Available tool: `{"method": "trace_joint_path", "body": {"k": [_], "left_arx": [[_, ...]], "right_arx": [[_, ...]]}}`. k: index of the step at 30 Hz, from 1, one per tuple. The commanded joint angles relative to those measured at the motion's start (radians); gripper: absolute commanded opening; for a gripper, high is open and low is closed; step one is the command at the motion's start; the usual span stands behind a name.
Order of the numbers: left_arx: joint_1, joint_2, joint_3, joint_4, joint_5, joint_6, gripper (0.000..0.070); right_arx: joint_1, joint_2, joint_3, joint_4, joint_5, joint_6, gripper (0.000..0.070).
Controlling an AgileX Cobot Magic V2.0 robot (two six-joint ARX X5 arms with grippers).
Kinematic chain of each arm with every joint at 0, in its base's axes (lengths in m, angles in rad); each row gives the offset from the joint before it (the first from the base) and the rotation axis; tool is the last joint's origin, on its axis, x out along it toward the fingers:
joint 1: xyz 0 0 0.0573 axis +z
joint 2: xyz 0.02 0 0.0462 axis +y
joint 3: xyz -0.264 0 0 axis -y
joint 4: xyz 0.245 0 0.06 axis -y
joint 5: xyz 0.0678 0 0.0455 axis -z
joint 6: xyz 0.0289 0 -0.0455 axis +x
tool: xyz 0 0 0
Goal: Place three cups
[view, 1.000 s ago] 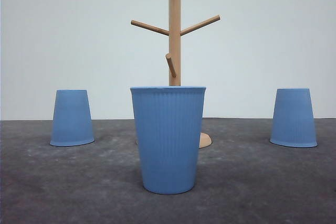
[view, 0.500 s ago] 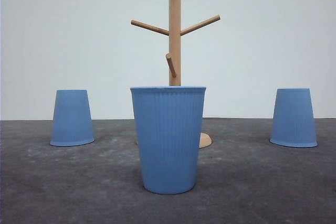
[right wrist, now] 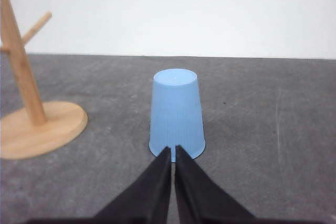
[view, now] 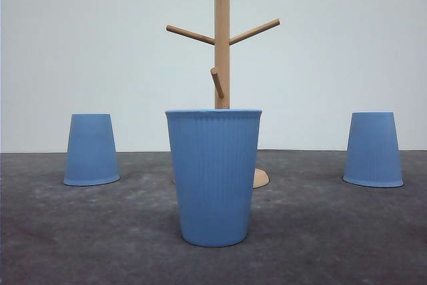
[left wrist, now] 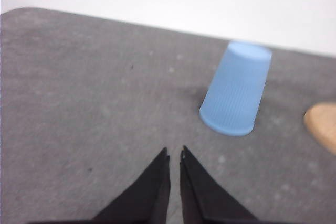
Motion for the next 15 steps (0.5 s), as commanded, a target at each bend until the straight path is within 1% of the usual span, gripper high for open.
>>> {"method": "trace_joint_path", "body": {"k": [1,3,5,9,12,15], "left_arx": [[0.0,0.015,0.06,0.019,-0.002,-0.073,0.0012],[0.0,0.053,0.122,0.005,-0.002,-0.097,0.0012],[0.0,0.116,0.193,-0.008,-0.001,-0.111,0.0012],[0.0,0.299,0.349,-0.046,0.028,-0.116,0.0012],[-0.001,0.473,0.481,-0.104,0.106,-0.114,0.0012],[-0.011,0.645,0.593,-0.147,0.185,-0.081,0.0012]], "right_arx": [[0.002,0.016,0.054,-0.001,0.01,0.087,0.0004],[0.002,0.054,0.114,-0.034,0.008,0.108,0.0004],[0.003,0.118,0.19,-0.072,0.002,0.107,0.0003],[0.005,0.299,0.359,-0.157,-0.028,0.106,0.0004],[0.005,0.462,0.494,-0.243,-0.064,0.093,0.0004],[0.005,0.619,0.614,-0.336,-0.109,0.037,0.0004]]}}
